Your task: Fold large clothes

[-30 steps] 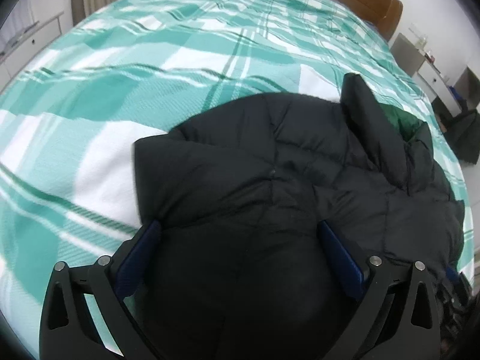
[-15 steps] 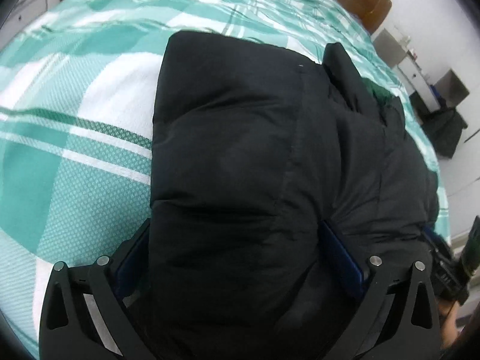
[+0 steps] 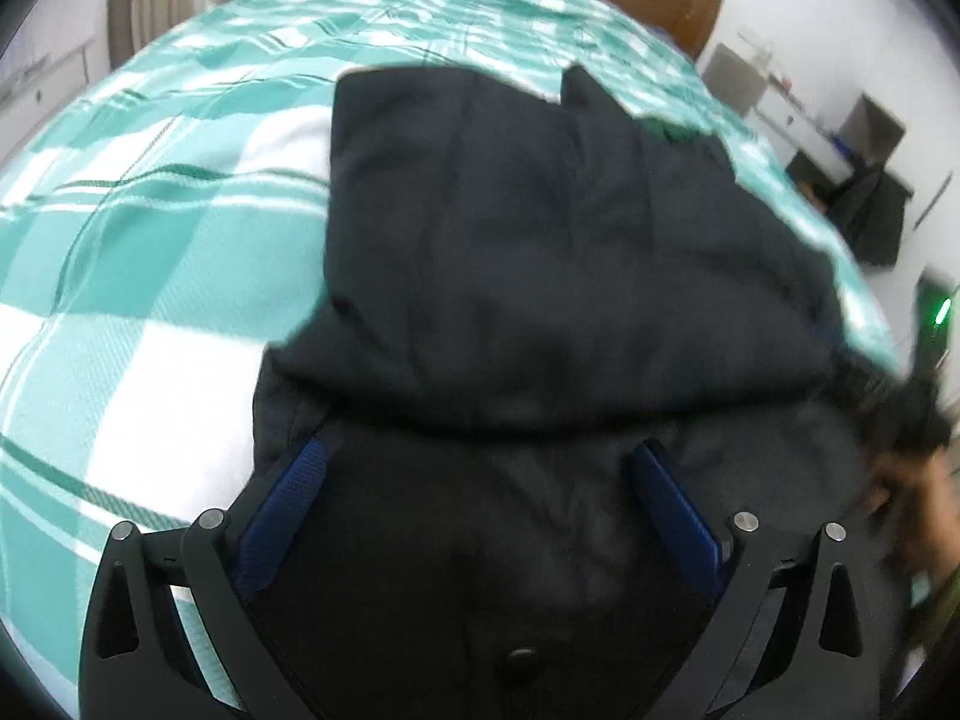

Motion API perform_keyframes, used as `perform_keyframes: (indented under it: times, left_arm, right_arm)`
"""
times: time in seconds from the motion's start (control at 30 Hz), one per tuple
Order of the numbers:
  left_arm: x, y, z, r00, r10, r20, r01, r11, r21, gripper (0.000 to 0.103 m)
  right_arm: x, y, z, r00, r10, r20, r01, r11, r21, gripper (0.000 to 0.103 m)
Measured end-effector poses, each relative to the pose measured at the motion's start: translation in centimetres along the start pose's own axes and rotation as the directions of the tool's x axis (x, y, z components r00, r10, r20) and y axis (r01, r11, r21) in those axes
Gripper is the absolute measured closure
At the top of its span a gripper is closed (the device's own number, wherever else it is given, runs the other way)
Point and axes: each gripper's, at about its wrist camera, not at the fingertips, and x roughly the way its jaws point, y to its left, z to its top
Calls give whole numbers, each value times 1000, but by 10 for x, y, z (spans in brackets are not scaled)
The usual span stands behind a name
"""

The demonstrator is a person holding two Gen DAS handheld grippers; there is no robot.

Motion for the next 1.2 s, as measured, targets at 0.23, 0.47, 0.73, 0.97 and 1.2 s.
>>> perform_keyframes:
  times: [0.23, 0.47, 0.73, 0.97, 1.2]
  left_arm:
    - [3, -13, -11, 996, 63, 57, -67, 996, 60, 1]
    - [-14, -20, -7, 995, 91, 30, -93, 993, 73, 2]
    - [-89, -24, -57, 997, 21, 75, -31, 991, 128, 2]
    - [-87, -18, -122, 993, 55, 102, -69, 987, 142, 1]
    - [-71, -15, -129, 984, 49, 169, -75, 986, 149, 1]
  right_arm:
    - [-2, -3, -3, 1000, 8, 23, -8, 1000, 8, 31]
    - [-11, -1, 3, 1000, 6, -12, -6, 1000, 2, 31]
    - [-102, 23, -27, 998, -1, -64, -7, 991, -133, 31]
    - [-140, 32, -127, 998, 6, -62, -15, 990, -143, 31]
    - [-141, 16, -163, 993, 55, 103, -46, 995, -86, 30]
